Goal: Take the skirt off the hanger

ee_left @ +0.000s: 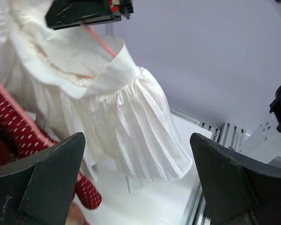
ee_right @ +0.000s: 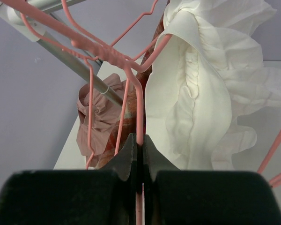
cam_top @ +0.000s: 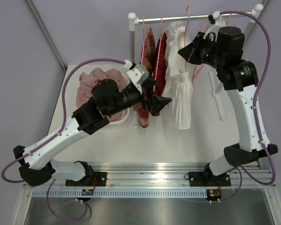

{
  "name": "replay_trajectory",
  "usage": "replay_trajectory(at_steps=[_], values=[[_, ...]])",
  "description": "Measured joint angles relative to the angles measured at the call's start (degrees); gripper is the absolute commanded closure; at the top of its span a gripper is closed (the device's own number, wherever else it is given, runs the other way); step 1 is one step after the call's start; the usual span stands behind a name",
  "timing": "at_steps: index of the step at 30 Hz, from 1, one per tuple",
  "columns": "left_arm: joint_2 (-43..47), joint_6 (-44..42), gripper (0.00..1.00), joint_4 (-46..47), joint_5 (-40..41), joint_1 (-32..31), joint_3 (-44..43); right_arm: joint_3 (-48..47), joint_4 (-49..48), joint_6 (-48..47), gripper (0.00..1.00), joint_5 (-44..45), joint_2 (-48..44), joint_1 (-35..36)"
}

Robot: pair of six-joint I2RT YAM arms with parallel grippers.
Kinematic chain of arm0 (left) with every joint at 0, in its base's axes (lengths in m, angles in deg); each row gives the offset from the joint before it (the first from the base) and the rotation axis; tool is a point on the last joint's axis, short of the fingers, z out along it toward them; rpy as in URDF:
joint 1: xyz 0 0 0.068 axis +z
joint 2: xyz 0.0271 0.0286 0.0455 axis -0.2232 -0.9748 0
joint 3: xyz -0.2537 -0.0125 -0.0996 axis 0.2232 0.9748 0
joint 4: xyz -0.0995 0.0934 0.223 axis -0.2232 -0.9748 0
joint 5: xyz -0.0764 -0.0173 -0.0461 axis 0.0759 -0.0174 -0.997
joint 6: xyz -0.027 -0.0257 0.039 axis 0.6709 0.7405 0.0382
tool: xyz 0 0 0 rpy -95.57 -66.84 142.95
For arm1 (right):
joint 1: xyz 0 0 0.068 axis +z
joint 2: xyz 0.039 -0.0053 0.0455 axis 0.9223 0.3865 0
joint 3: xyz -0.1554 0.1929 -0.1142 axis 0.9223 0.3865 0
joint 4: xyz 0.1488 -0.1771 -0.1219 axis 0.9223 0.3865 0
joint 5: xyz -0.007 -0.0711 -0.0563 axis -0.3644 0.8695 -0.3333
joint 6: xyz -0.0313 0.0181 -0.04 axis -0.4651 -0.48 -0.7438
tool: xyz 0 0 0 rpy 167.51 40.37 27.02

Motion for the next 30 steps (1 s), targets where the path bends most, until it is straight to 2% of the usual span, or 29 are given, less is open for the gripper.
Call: replay_trajectory(at_steps=[8,18,23,28,29,30], values=[[-10.29,-7.5,0.02,0.52,-4.61,-0.28,-5.86,6.03,0.39,1.99,1.0,-1.18,-6.36,0.02],[-10.84,-13.94,0.02,1.31,-4.7,-0.24,-11.21,11.5,0.79,3.13,1.0,-3.96,-13.0,0.07],[-13.84,-15.28,0.09,1.4,-6.05,-0.24,-17.11,12.52,0.76,3.61,1.0,-5.01,-14.08,0.07],[-17.79,-15.15,0.18,0.92,-9.35,-0.24,-18.84,12.52,0.74,4.2,1.0,-5.2,-14.08,0.07],[-18.62,-15.02,0.24,0.46,-10.03,-0.24,-18.99,12.52,0.74,4.26,1.0,-5.2,-14.08,0.07],[-19.37,-14.84,0.26,-0.09,-10.71,-0.24,-19.06,12.52,0.76,4.26,1.0,-5.2,-14.08,0.07]])
